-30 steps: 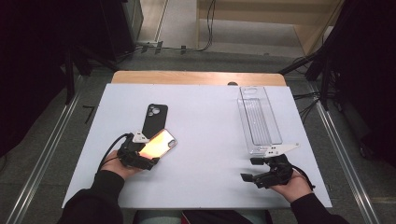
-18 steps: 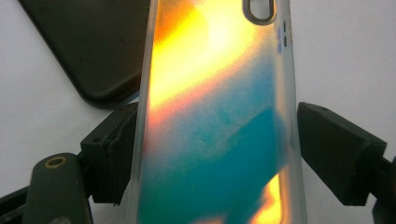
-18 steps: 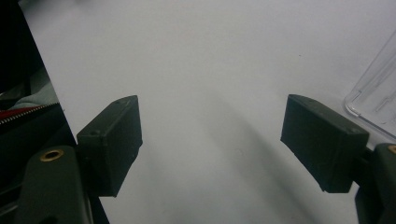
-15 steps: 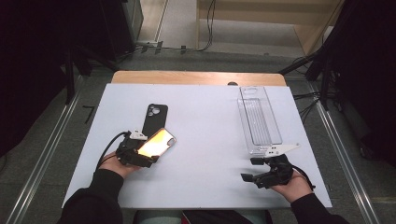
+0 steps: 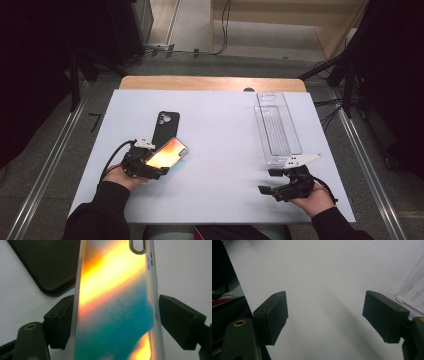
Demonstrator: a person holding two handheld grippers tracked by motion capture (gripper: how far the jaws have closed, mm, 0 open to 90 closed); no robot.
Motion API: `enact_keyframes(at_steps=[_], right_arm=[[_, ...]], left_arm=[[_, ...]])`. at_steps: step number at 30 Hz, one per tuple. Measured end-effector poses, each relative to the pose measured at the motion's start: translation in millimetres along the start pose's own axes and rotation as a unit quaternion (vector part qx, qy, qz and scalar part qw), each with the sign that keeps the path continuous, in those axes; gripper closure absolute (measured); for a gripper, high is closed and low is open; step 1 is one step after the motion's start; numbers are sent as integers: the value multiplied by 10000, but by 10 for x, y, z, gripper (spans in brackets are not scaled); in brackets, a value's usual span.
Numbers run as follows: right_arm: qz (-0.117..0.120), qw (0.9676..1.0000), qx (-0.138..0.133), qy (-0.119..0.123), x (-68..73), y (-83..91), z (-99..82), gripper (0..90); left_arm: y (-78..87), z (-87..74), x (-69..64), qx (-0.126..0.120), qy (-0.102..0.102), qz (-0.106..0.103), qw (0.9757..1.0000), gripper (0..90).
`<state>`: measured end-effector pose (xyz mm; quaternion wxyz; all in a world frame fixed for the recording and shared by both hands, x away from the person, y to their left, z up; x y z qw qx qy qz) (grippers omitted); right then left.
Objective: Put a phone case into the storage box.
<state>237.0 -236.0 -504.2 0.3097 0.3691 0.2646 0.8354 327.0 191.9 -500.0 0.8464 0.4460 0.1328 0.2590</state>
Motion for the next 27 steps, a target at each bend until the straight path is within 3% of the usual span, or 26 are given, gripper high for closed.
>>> enact_keyframes(at_steps=[13,27], right_arm=[[18,9997,-237,18,56,41,58,187],[93,9987,-480,-133,206,23,225,186]], left_arm=[[224,264,-140,-517,71,-9,9986,182],[121,596,-381,-844,110,-186,9962,181]])
Point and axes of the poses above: each handheld gripper's, and its own axes: y roughly backward along the jaws, z roughly out of its top, x roughly to its left, the point moved 3 cm from there along -y, roughly forward along the jaws, and after that the axes turned 13 degrees about -y, right-handed, at the moved point
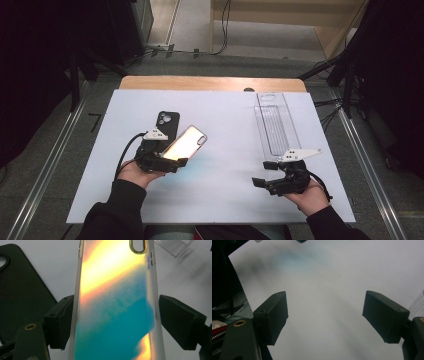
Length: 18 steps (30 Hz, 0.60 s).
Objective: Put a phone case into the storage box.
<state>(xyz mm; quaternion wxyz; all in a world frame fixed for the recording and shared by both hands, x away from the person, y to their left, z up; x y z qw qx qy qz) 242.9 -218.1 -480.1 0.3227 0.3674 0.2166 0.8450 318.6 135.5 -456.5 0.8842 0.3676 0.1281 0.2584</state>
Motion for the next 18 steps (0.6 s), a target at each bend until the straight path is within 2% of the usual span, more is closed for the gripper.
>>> enact_keyframes(at_steps=[2,5,10,14,18], right_arm=[[-19,10000,1,-22,25,-16,25,186],[-2,9997,-29,-228,58,-44,76,185],[-17,9996,-89,-256,114,-108,151,186],[13,9991,-174,-374,163,-152,218,187],[-48,9987,-278,-433,200,-184,283,188]], left_arm=[[-35,34,-30,-59,27,23,10000,181],[-89,79,-70,-138,103,-22,9998,181],[-187,148,-135,-285,183,-3,9994,181],[-255,175,-193,-374,152,74,9992,181],[-290,169,-210,-643,91,212,9977,180]])
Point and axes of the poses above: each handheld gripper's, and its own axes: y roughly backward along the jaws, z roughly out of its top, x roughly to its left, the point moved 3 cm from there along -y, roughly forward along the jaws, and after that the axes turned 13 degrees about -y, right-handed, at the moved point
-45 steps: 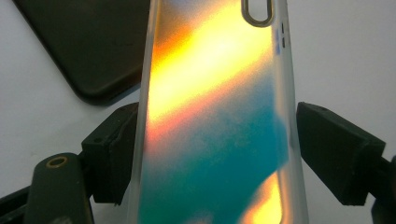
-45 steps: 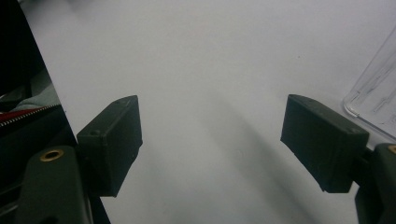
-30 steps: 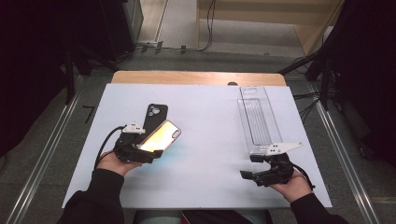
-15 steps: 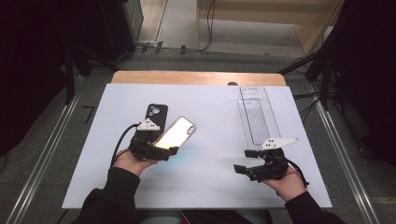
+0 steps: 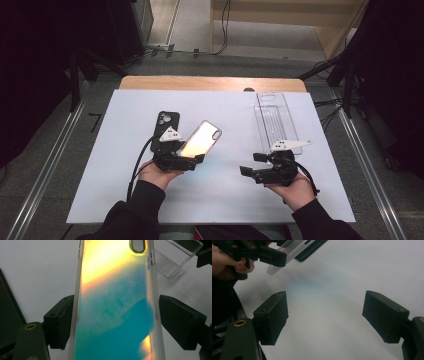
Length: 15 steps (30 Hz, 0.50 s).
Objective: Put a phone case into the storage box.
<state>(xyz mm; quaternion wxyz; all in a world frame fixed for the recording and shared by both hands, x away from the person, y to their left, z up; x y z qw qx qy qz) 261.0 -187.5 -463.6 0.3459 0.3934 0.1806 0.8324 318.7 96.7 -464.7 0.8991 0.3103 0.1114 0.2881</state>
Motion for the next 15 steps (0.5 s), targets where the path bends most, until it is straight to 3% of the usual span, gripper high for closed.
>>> enact_keyframes(at_steps=[4,11,15], right_arm=[[-16,10000,-86,-14,41,-35,55,189],[4,9996,-199,-176,112,-102,168,189],[-4,9994,-279,-207,156,-159,230,189]], left_arm=[[-26,-15,-36,-125,25,54,9999,181],[-83,-56,-102,-434,281,-69,9986,181],[-94,-65,-138,-536,329,-78,9980,180]])
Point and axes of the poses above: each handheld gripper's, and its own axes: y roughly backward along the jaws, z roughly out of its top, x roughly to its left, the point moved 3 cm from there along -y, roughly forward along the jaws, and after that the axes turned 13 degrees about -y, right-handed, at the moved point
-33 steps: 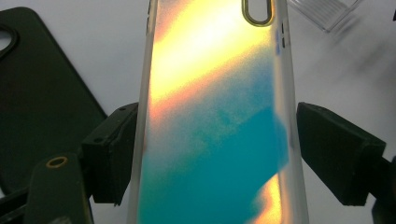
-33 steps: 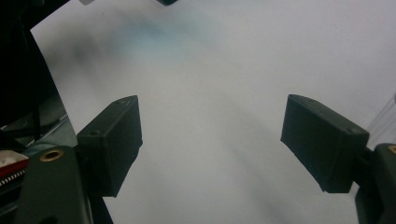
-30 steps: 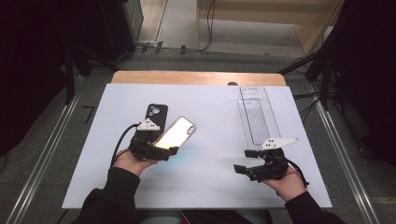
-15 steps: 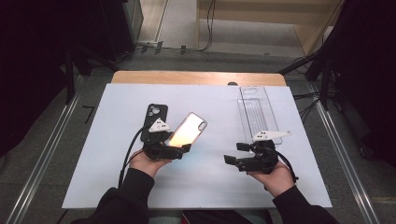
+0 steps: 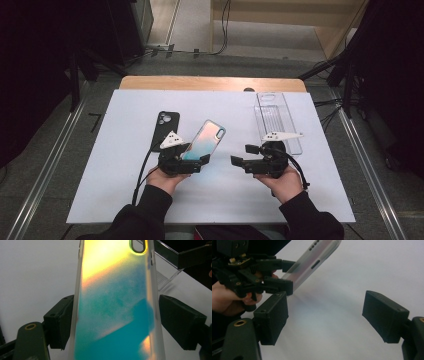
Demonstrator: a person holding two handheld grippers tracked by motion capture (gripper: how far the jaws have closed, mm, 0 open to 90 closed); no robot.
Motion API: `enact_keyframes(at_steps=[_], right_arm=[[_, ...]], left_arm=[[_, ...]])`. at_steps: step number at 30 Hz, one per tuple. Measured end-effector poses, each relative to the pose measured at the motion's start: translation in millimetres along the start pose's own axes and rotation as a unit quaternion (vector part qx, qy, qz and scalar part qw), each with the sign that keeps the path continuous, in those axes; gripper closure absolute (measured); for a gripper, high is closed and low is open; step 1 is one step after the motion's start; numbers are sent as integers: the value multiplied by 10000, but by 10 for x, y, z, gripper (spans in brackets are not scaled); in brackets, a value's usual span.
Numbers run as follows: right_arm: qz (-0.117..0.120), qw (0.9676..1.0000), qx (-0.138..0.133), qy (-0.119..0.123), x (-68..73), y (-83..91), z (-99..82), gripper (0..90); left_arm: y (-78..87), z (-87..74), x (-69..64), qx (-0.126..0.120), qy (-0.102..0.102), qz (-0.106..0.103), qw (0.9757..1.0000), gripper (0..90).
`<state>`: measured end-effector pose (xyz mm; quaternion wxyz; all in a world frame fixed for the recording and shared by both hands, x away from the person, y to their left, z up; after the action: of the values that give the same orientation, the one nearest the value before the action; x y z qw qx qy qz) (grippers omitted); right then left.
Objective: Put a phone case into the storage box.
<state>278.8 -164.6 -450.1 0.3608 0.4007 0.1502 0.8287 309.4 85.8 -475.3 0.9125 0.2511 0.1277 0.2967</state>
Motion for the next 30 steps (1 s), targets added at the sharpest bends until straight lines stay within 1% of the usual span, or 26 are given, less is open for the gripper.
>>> enact_keyframes(at_steps=[1,3,4,5,6,7,10,14,15,16,18,21,23,25,27,30], right_arm=[[-22,10000,-2,-41,18,-16,14,189],[-40,10000,-21,-25,45,-43,43,189],[-12,10000,-36,-25,58,-52,58,189],[-3,10000,-66,-42,68,-60,74,189],[18,9999,-91,-63,78,-67,90,189],[26,9998,-135,-106,88,-78,111,189],[63,9997,-190,-170,102,-109,154,196],[105,9993,-241,-252,120,-164,201,200],[116,9992,-260,-276,116,-179,215,205],[122,9990,-276,-317,115,-188,222,208],[157,9987,-291,-381,102,-214,243,218],[191,9982,-287,-497,85,-250,277,234],[251,9975,-286,-597,75,-273,300,250],[282,9968,-279,-701,63,-296,321,273],[298,9959,-266,-806,51,-317,340,288],[388,9940,-257,-988,32,-342,364,329]], left_arm=[[-2,-3,-10,-10,-22,23,10000,180],[-5,-13,-25,-70,-29,39,10000,180],[-10,-20,-34,-100,-51,68,9999,181],[-18,-28,-39,-86,-115,58,9999,180],[-32,-36,-50,-84,-152,136,9998,180],[-35,-41,-54,-104,-182,151,9997,180],[-50,-49,-81,-220,-247,188,9993,181],[-57,-56,-117,-344,-250,196,9989,180],[-55,-57,-122,-372,-225,205,9988,180],[-55,-58,-129,-463,-167,170,9986,180],[-58,-66,-147,-513,-128,140,9985,180],[-69,-81,-179,-532,-167,162,9983,180],[-80,-91,-208,-582,-104,165,9981,180],[-89,-100,-231,-567,-56,163,9982,180],[-96,-109,-263,-502,-95,251,9984,179],[-109,-114,-304,-496,-132,208,9985,179]])
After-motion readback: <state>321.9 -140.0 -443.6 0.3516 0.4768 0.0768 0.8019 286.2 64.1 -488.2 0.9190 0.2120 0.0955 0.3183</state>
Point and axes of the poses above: each handheld gripper's, and its own axes: y roughly backward along the jaws, z roughly out of its top, x roughly to its left, the point moved 3 cm from there along -y, roughly forward along the jaws, and after that the axes turned 13 degrees about -y, right-handed, at the moved point
